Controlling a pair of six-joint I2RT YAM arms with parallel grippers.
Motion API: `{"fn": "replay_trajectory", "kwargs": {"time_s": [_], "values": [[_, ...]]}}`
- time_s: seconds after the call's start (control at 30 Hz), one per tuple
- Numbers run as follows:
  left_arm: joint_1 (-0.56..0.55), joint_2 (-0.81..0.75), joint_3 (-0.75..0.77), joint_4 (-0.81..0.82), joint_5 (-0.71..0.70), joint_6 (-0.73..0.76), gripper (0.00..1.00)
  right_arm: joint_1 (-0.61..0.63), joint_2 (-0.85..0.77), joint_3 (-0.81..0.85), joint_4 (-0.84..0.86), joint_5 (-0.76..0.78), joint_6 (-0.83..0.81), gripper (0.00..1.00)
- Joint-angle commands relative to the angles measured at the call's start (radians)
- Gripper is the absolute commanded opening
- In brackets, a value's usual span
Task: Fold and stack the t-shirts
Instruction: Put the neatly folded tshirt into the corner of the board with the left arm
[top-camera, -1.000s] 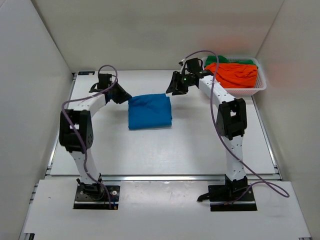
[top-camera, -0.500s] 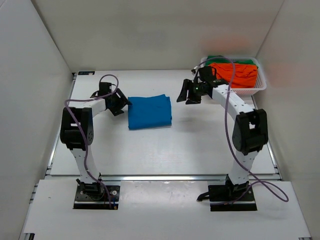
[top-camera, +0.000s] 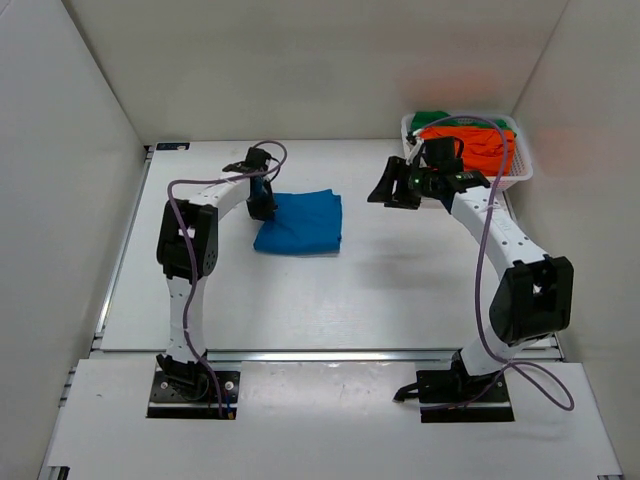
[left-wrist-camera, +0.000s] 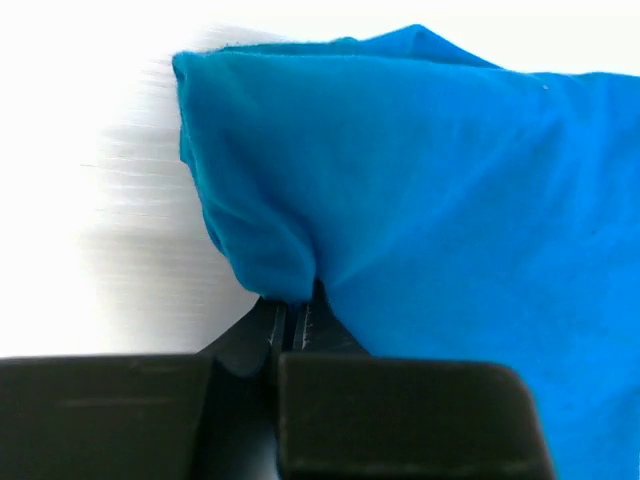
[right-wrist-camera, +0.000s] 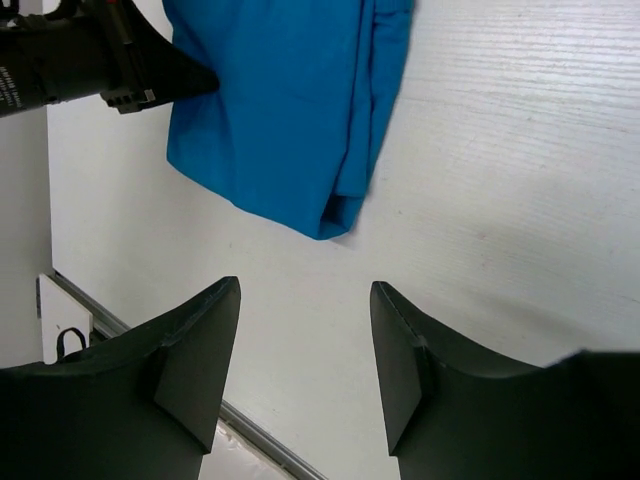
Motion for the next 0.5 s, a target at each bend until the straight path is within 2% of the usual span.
{"fn": "replay_trajectory", "kwargs": {"time_s": [0.0,0.1,0.23,0.3,0.43,0.47], "values": [[0.049,0.027,0.034,-0.166,-0.122,0.094,0.0,-0.015,-0.074,-0.013,0.031,-0.017,0.006,0.52],[0.122,0.03,0.078,-0.181,-0.211,0.117,0.0,-0.015,-0.126,-0.027,0.02,-0.015,-0.004,0.49],[0.193,0.142,0.285,-0.205,-0.278,0.192,0.0,-0.025,-0.186,-0.069,0.035,-0.026,-0.01,0.46],[0.221,0.226,0.444,-0.248,-0.342,0.229,0.0,-0.028,-0.236,-0.117,0.064,-0.026,-0.008,0.46],[0.245,0.47,0.875,-0.363,-0.451,0.331,0.0,-0.007,-0.295,-0.187,0.11,-0.024,-0.008,0.5],[0.261,0.473,0.869,-0.31,-0.467,0.333,0.0,-0.005,-0.304,-0.207,0.132,-0.034,-0.001,0.51]]}}
